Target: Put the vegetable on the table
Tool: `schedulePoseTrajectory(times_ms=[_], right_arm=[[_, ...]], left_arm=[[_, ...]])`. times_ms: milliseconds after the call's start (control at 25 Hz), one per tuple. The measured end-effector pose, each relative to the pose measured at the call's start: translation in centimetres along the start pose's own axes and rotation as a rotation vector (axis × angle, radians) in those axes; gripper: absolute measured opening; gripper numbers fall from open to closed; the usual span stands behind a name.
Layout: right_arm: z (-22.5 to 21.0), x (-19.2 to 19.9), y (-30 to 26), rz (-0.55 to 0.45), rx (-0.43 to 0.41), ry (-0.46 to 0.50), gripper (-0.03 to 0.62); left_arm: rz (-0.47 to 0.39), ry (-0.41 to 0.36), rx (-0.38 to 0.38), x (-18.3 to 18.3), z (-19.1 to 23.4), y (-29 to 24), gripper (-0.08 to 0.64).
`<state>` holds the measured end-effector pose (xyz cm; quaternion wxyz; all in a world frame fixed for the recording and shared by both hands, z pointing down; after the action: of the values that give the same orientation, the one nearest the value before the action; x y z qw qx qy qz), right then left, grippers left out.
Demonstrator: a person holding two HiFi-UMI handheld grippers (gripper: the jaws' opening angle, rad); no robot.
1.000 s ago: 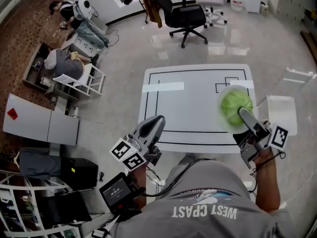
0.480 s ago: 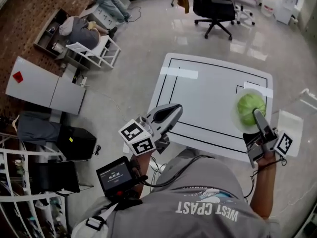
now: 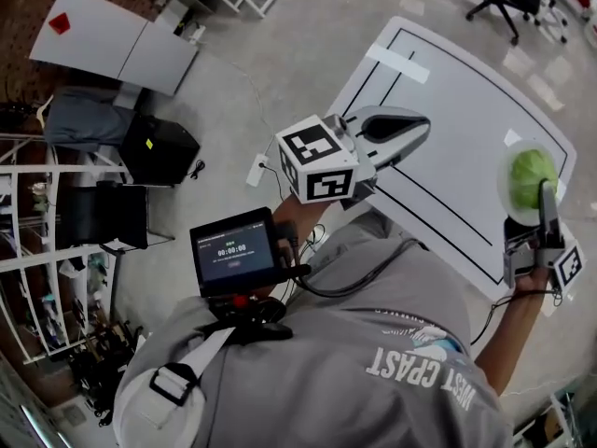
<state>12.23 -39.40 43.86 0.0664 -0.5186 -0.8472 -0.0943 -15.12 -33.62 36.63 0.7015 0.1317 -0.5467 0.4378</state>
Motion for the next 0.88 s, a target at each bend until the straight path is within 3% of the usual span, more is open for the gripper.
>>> schedulePoseTrajectory(times_ms=[280,400,440,520,640,880], right_arm=[[-4.2,0.3,-3.1,0.025,0.061,-0.039,0.315],[-9.3,0.5,-5.0,0.077,0.126,-0.009,0.312],[-12.0,1.0,-5.8,0.101,0.153,-0.024,0.268],[-17.3,2.4,-6.8,0.133,0.221,-0.114,0.245],[-21.9,4.3,-5.7,0.133,0.297,-0.258,0.242],[-24.4,5.0,-6.0,0.071,0.246,-0.356,0.242]], left_arm=[[0.018,0.042,0.011,0.8,2.6,1.0,0.008],[0.018,0.056,0.036,1.9,5.0,0.4,0.008],[0.022,0.067,0.031,2.3,5.9,0.4,0.008],[0.043,0.098,0.008,3.0,7.1,0.3,0.008],[0.082,0.128,0.016,3.7,6.8,-0.8,0.008],[0.12,0.161,-0.01,5.5,8.7,-0.7,0.008]])
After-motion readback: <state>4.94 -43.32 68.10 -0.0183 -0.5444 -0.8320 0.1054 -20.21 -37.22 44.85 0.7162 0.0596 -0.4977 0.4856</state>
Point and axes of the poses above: the fingertips, and each gripper's own axes: y backward along the fingers, z to its left, x out of its underside, the point moved 3 cm from there along y, backward along the fingers, and after that the axes turned 13 degrees about z, right-handed, at the moved point
